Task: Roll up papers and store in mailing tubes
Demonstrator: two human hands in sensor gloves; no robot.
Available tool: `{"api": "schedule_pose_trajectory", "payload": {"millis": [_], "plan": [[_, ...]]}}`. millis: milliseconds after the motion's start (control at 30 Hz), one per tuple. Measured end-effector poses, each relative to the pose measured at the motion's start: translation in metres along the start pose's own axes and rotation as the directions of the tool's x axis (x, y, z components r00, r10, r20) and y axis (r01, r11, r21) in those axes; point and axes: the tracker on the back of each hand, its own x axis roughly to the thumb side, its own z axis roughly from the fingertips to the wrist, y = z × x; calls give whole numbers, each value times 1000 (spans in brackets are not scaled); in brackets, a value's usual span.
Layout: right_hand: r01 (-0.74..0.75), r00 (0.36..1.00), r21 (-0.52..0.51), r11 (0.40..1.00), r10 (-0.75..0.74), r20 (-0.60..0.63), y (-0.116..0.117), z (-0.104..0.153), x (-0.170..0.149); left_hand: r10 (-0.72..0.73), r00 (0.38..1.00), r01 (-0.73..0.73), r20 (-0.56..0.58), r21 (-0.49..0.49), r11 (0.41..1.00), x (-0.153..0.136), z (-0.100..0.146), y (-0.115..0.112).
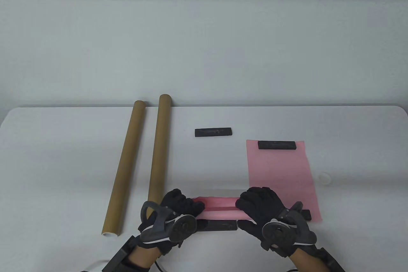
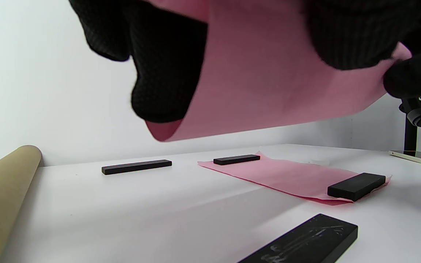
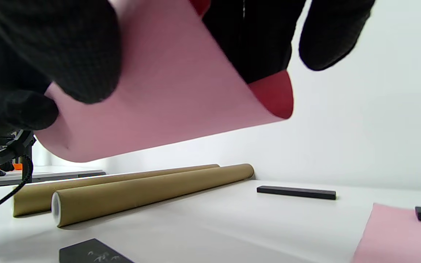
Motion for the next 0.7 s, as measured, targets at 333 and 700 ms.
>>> {"api": "schedule_pose_trajectory", "payload": {"millis": [333, 700], "plan": [[103, 994, 31, 994, -102, -25, 1, -1, -6, -88, 996, 88, -5, 56, 995, 7, 2, 3], [24, 1000, 7, 1000, -24, 0, -1, -1, -1, -41, 999, 42, -15, 33, 999, 2, 1, 1]]}}
